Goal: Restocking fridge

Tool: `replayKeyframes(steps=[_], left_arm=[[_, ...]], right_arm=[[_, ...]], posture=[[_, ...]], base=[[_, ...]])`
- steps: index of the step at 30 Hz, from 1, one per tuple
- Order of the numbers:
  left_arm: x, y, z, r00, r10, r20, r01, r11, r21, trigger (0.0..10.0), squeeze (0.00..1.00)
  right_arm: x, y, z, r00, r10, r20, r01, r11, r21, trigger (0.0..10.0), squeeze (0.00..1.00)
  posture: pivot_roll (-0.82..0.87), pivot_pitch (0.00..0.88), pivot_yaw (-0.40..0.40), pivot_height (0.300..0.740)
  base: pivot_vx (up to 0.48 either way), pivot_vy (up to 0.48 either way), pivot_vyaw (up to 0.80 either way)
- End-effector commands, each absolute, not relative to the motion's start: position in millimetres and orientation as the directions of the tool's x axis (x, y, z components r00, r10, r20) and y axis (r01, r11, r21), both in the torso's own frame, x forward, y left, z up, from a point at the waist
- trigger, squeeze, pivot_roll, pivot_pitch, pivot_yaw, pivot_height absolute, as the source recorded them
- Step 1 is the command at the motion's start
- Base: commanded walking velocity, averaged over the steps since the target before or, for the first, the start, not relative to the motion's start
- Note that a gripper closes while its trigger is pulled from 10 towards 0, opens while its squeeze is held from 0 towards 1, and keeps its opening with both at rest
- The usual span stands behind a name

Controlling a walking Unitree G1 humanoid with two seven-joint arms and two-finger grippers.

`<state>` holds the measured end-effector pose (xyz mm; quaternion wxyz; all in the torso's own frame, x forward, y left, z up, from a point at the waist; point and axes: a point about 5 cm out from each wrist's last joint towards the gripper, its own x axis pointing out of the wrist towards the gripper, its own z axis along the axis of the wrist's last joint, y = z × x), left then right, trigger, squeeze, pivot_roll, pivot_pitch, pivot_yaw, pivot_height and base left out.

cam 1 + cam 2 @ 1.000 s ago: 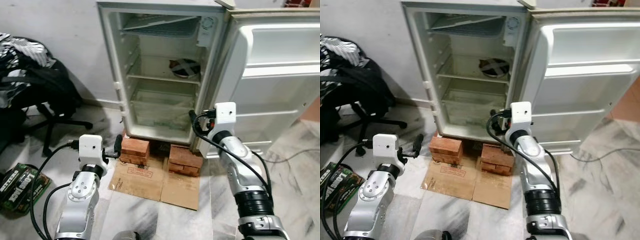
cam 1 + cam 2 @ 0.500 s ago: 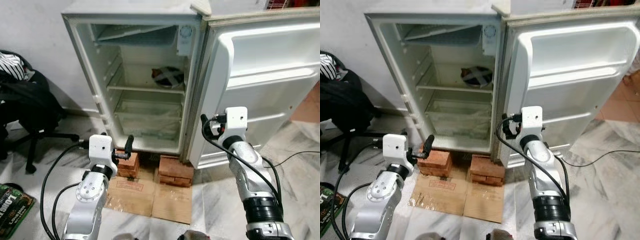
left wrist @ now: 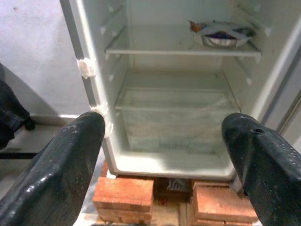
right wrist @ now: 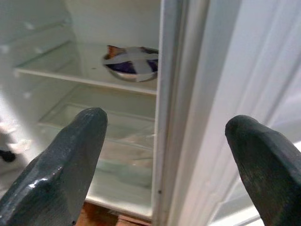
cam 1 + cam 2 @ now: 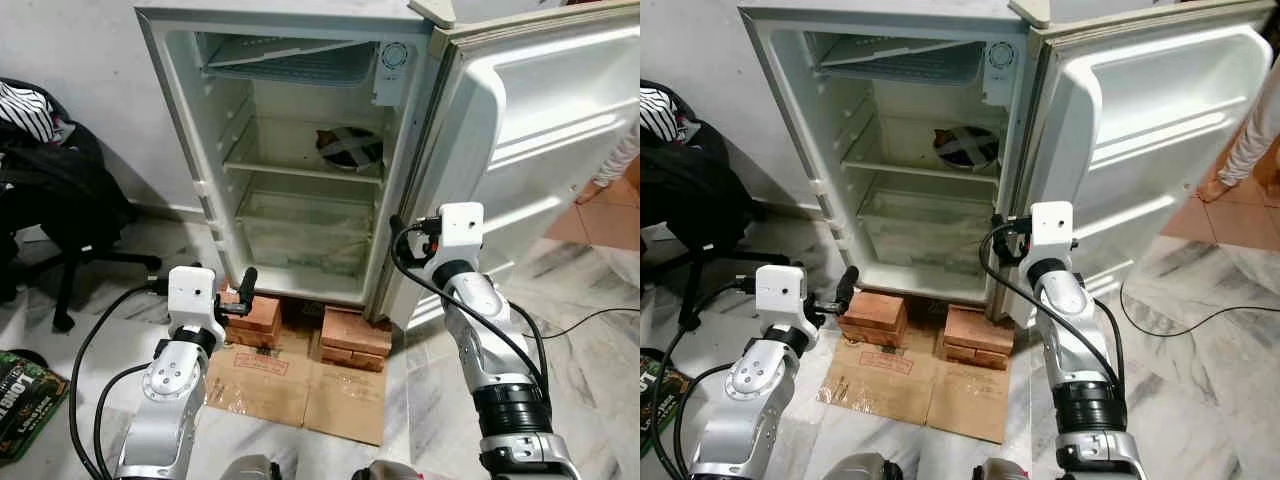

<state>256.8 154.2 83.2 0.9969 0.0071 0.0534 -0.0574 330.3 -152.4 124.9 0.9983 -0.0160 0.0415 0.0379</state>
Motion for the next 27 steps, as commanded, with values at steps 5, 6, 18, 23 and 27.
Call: replayKeyframes(steps=[5, 6, 18, 23, 27], left_arm=[[261.2, 160.4, 83.8, 0.989, -0.096, -0.116, 0.099, 0.995, 0.021, 10.0, 0.00], [261.2, 160.4, 83.8, 0.989, -0.096, -0.116, 0.099, 0.995, 0.021, 10.0, 0.00], [255.1, 160.0, 84.7, 0.989, -0.090, -0.118, 0.094, 0.995, 0.022, 10.0, 0.00], [252.2, 159.7, 82.7, 0.987, -0.094, -0.133, 0.098, 0.995, 0.021, 10.0, 0.00], [251.9, 160.9, 83.1, 0.987, -0.085, -0.134, 0.089, 0.996, 0.027, 10.0, 0.00]], right_arm=[[337.3, -152.3, 131.0, 0.999, 0.011, -0.050, -0.015, 0.997, -0.078, 10.0, 0.00], [337.3, -152.3, 131.0, 0.999, 0.011, -0.050, -0.015, 0.997, -0.078, 10.0, 0.00], [349.3, -162.3, 136.4, 0.991, -0.130, -0.013, 0.129, 0.988, -0.086, 10.0, 0.00], [358.6, -157.7, 138.5, 0.987, -0.159, -0.018, 0.158, 0.986, -0.059, 10.0, 0.00], [364.7, -155.8, 145.2, 0.985, -0.172, 0.005, 0.172, 0.984, -0.046, 10.0, 0.00]], posture=[[0.04, 0.119, 0.029, 0.740], [0.04, 0.119, 0.029, 0.740], [0.07, 0.121, 0.031, 0.740], [0.07, 0.135, 0.038, 0.740], [0.07, 0.138, 0.039, 0.740]], base=[[0.000, 0.000, 0.00], [0.000, 0.000, 0.00], [0.000, 0.000, 0.00], [0.000, 0.000, 0.00], [0.000, 0.000, 0.00]])
